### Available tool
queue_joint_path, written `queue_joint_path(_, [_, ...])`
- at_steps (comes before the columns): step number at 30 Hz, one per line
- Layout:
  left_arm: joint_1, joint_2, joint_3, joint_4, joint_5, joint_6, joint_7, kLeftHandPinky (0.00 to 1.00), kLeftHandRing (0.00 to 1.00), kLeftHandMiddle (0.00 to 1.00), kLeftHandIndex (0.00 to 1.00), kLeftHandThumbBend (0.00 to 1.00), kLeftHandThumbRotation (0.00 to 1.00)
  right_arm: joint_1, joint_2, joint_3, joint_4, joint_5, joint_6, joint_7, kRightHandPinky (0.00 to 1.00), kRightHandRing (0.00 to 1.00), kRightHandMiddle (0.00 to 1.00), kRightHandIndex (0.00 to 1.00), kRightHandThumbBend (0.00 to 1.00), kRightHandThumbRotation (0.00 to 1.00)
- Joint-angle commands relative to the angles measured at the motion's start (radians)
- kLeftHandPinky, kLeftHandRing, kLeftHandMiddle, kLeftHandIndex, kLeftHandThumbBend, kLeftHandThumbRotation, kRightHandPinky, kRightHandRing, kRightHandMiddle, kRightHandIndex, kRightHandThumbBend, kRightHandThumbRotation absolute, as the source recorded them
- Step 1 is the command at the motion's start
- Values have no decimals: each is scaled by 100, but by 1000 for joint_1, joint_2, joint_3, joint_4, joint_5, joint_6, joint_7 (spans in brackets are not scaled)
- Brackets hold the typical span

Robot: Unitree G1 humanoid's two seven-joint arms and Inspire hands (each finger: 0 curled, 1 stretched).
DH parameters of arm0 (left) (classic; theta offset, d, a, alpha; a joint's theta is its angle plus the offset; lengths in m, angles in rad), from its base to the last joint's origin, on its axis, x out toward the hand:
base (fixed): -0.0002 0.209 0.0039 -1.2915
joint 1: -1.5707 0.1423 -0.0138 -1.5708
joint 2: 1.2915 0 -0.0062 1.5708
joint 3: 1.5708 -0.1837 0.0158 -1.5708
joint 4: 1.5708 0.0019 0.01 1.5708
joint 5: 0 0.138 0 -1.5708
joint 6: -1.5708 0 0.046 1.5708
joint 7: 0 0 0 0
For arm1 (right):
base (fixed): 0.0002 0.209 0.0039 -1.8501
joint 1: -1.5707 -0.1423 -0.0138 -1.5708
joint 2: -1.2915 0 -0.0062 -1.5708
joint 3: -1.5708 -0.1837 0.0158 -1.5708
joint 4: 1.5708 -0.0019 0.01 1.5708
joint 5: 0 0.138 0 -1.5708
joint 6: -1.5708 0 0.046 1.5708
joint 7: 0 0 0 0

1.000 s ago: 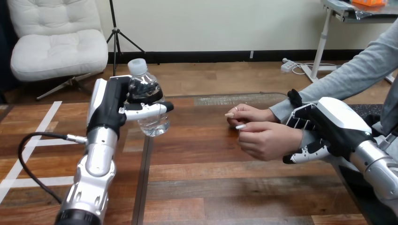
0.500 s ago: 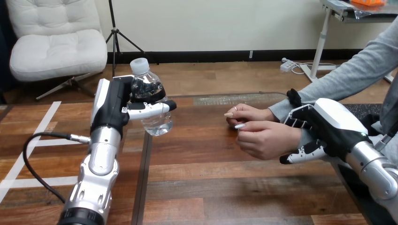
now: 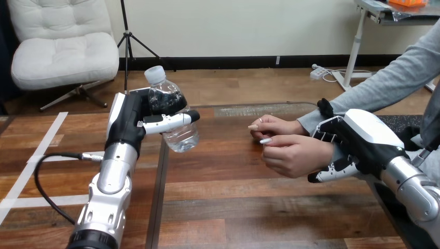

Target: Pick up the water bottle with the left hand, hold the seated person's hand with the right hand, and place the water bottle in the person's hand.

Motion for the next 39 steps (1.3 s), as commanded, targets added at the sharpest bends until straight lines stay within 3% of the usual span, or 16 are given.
queue_joint_path(1, [-126, -16, 56, 6, -83, 10, -38, 26, 32, 37, 38, 67, 0, -56, 19, -2, -30, -5, -7, -18, 40, 43, 46, 46, 82, 0])
queue_joint_path(8, [-153, -42, 119, 49, -214, 40, -107, 26, 31, 36, 37, 62, 0, -58, 21, -2, -29, -6, -4, -15, 40, 43, 47, 47, 81, 0])
queue_joint_path(19, [-192, -52, 164, 146, -294, 18, -183, 26, 31, 37, 37, 62, 0, -60, 25, -5, -21, -5, -17, -23, 39, 42, 46, 46, 82, 0])
queue_joint_path(30, [-222, -52, 179, 218, -302, -12, -216, 26, 30, 37, 38, 65, 0, -64, 29, -5, -17, -1, -28, -21, 39, 42, 46, 46, 82, 0])
queue_joint_path(39, [-235, -49, 160, 251, -263, -46, -209, 26, 30, 37, 38, 67, 0, -66, 37, -7, -16, 0, -52, -33, 38, 41, 45, 45, 83, 0])
